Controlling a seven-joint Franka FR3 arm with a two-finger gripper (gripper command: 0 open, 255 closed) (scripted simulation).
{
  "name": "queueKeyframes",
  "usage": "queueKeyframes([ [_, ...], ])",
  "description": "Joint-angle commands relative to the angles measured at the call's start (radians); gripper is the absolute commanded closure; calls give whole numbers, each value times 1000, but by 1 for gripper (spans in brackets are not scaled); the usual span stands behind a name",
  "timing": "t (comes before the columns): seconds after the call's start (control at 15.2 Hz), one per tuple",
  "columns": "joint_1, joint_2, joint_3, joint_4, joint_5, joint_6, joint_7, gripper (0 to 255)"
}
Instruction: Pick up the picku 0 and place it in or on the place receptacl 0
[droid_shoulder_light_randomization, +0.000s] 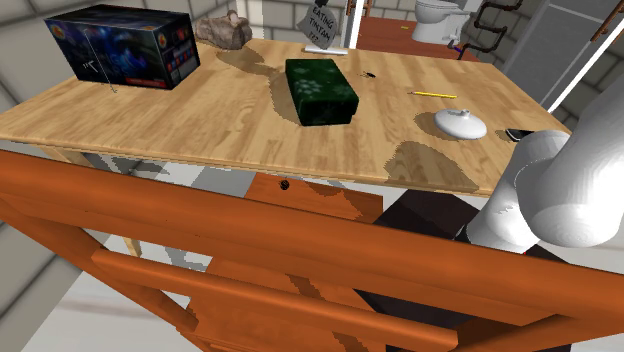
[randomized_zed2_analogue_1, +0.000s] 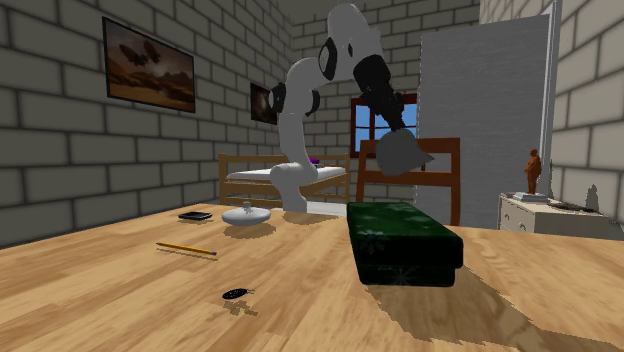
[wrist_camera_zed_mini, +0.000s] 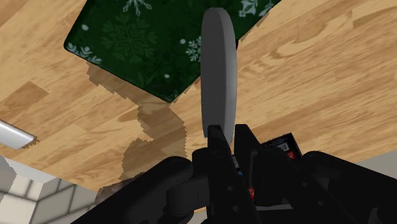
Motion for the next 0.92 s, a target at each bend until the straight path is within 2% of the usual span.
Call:
queueKeyframes([
  [0.0, 1, 0, 1, -29, 2, 30, -3, 255],
  [0.86, 4, 9, -3, -193, 32, 199, -43, 255],
])
